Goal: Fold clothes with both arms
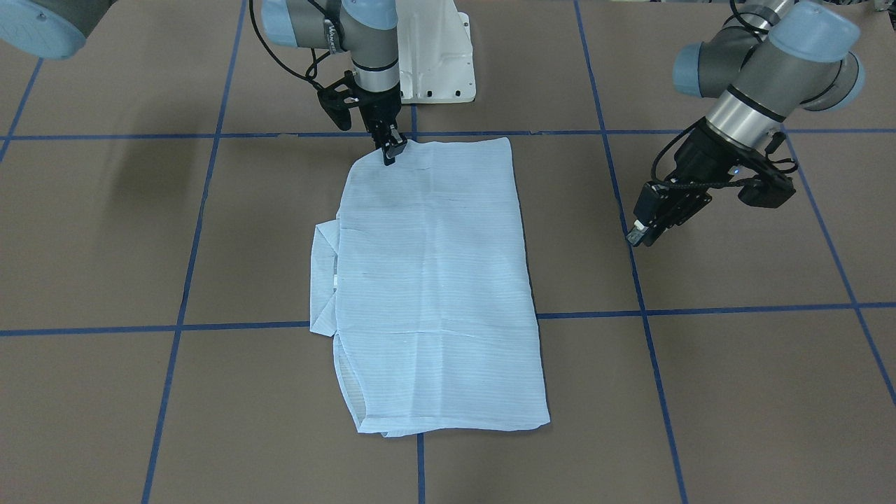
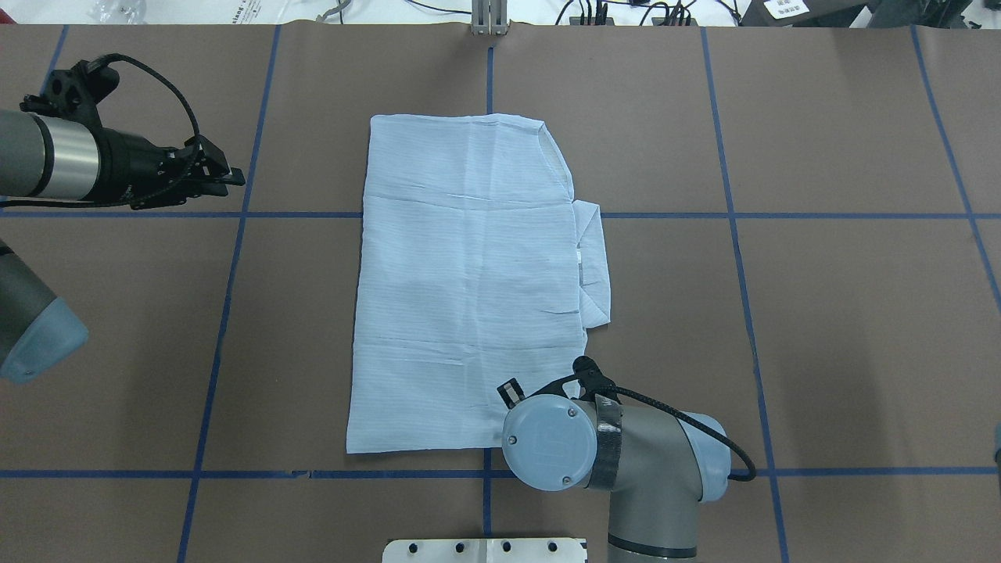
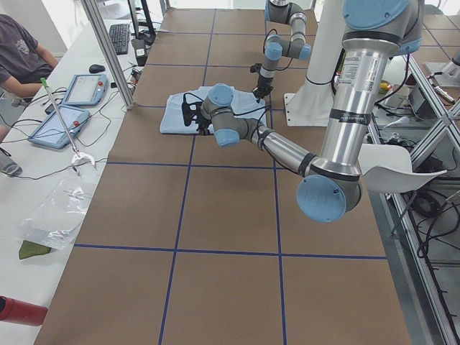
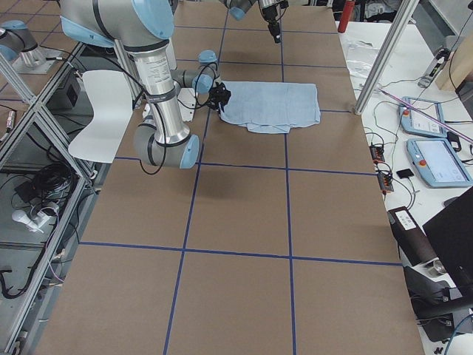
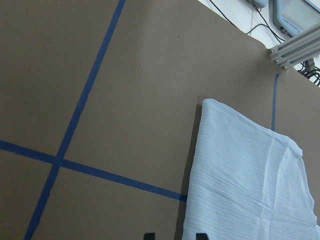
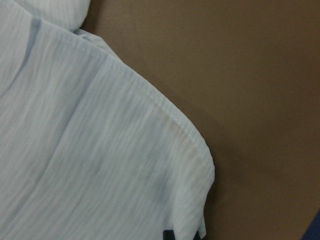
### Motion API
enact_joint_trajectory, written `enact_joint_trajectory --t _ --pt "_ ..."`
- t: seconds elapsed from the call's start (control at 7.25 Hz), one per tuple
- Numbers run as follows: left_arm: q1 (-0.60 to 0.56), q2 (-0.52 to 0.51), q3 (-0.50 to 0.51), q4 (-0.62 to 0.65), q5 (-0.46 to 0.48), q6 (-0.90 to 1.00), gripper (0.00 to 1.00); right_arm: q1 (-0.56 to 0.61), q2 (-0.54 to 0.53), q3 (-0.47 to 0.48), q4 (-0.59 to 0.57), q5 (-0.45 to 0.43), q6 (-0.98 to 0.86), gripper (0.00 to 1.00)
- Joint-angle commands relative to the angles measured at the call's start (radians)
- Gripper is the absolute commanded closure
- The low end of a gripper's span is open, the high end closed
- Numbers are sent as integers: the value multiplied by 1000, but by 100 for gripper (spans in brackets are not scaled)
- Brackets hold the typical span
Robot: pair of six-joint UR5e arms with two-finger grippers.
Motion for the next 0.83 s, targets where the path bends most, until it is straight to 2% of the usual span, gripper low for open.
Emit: enact_joint_trajectory --t 0.0,0.28,0.41,0.69 --pt "1 -1 -1 0 2 -4 61 6 -1 27 -12 2 1 100" --pt "18 8 -26 -2 12 -152 61 3 -13 87 -79 4 0 100" --pt "69 8 -43 -3 23 -287 60 -11 -16 86 -80 2 0 100" --pt "315 52 -102 0 284 -541 60 -16 -19 86 -78 4 -2 100"
